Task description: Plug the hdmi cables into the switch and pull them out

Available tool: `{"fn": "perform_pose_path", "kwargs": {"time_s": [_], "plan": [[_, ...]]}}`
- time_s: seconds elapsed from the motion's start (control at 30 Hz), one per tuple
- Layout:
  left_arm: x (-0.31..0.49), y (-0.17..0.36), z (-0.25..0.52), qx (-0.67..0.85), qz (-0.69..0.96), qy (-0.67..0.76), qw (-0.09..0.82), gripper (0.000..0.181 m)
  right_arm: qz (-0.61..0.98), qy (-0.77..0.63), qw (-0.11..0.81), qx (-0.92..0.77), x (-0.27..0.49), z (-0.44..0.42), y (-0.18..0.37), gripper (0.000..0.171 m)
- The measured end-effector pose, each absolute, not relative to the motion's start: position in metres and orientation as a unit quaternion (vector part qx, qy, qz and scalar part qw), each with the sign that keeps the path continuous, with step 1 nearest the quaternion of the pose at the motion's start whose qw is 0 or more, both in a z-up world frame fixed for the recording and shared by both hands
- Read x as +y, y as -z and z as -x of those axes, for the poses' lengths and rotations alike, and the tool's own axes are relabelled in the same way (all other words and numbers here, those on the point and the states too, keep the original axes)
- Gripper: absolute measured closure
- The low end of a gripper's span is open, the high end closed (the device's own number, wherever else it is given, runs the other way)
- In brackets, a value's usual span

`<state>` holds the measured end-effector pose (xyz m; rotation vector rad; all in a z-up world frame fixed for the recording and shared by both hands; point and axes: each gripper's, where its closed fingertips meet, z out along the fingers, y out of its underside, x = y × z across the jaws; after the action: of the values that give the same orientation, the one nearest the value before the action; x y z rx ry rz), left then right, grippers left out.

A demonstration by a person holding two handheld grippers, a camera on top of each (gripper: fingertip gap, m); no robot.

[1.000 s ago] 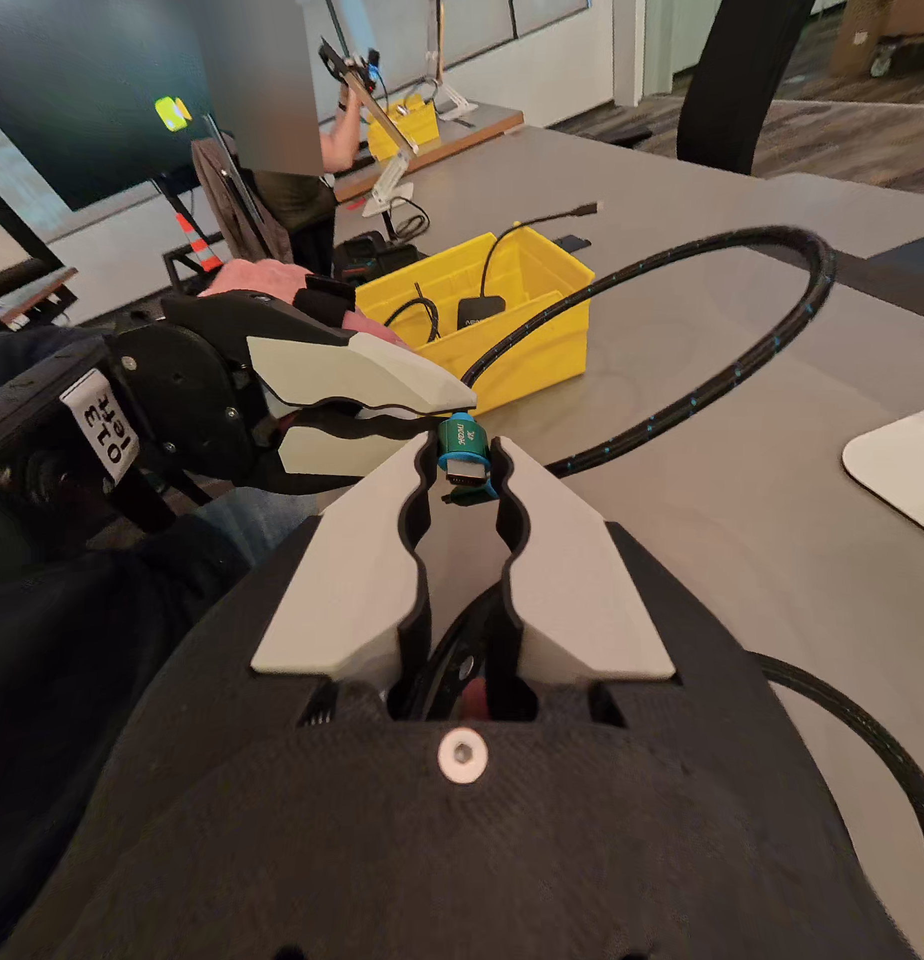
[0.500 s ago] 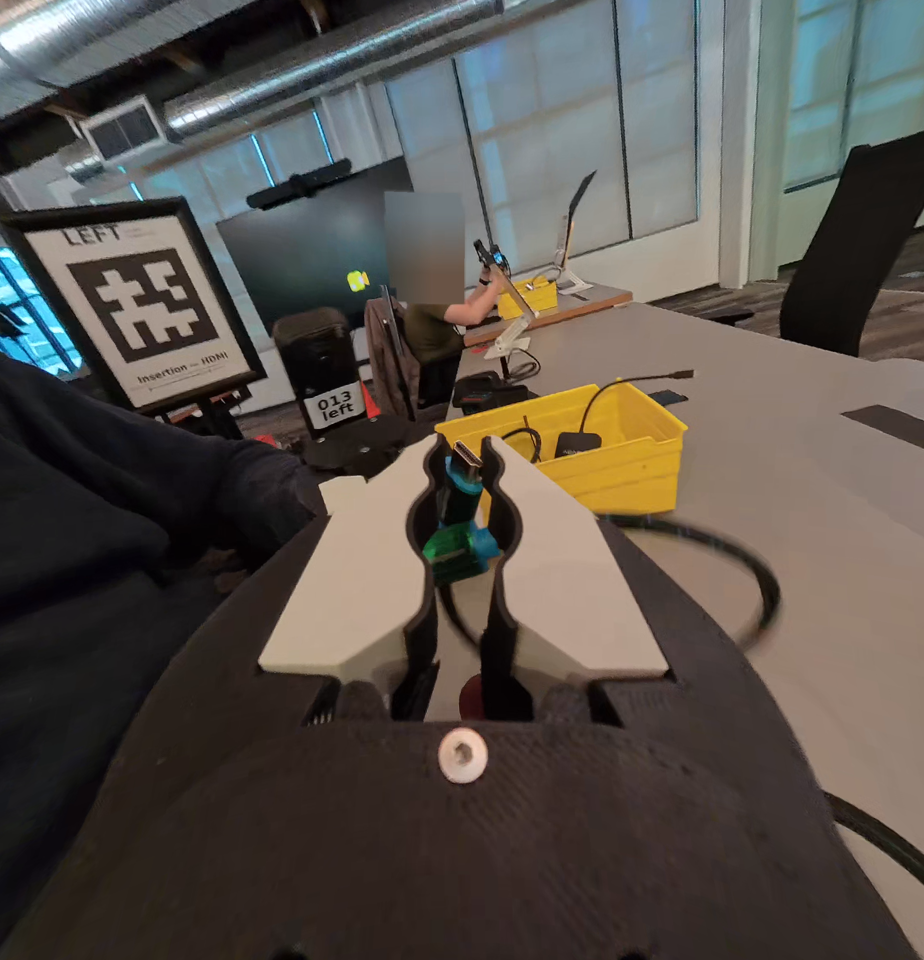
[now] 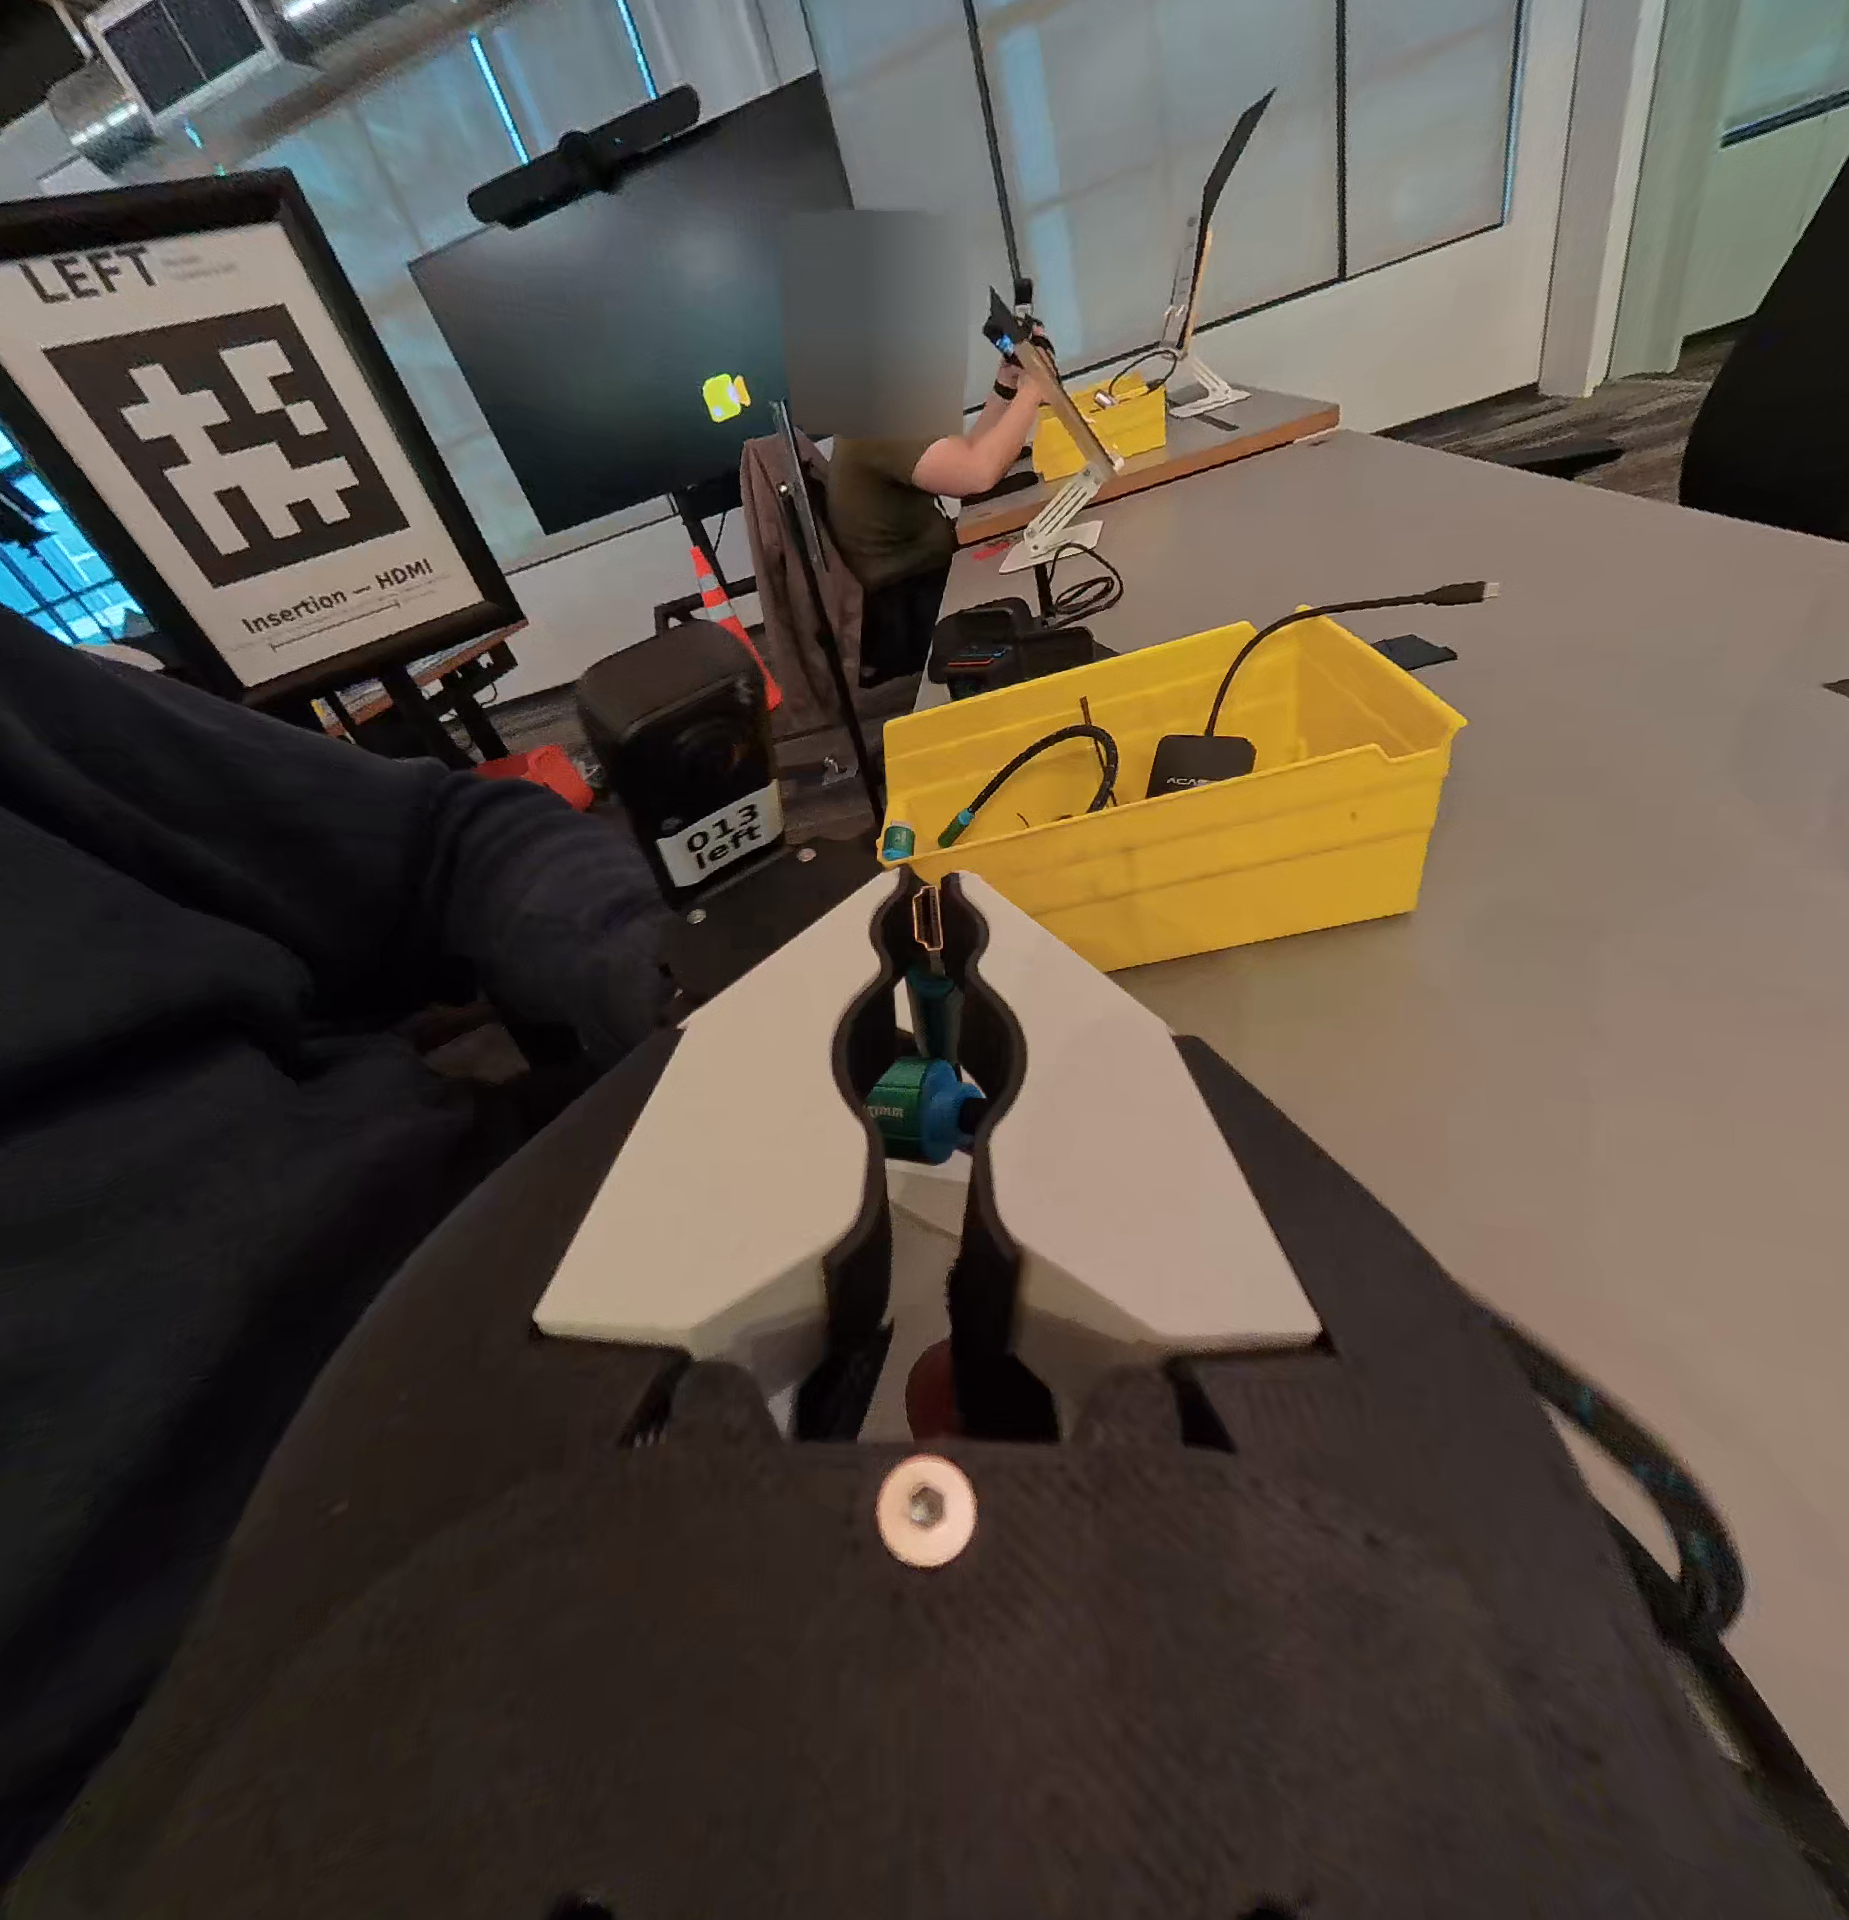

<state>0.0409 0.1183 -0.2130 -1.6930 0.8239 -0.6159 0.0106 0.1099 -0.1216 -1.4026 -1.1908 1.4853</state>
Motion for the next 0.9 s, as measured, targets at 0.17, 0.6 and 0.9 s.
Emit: {"fn": "perform_pose_path", "kwargs": {"time_s": [0.17, 0.6, 0.9], "plan": [[0.135, 0.195, -0.014, 0.389, 0.695, 0.075, 0.600, 0.181, 0.578, -0.576, 0.353, -0.457, 0.111, -0.024, 0.120, 0.158], [0.135, 0.133, 0.005, 0.490, 0.480, -0.333, 0.647, 0.181, 0.634, -0.590, 0.309, -0.394, 0.100, -0.028, 0.128, 0.152], [0.128, 0.135, 0.003, 0.495, 0.555, -0.193, 0.640, 0.170, 0.596, -0.543, 0.382, -0.452, 0.099, -0.026, 0.122, 0.161]]}}
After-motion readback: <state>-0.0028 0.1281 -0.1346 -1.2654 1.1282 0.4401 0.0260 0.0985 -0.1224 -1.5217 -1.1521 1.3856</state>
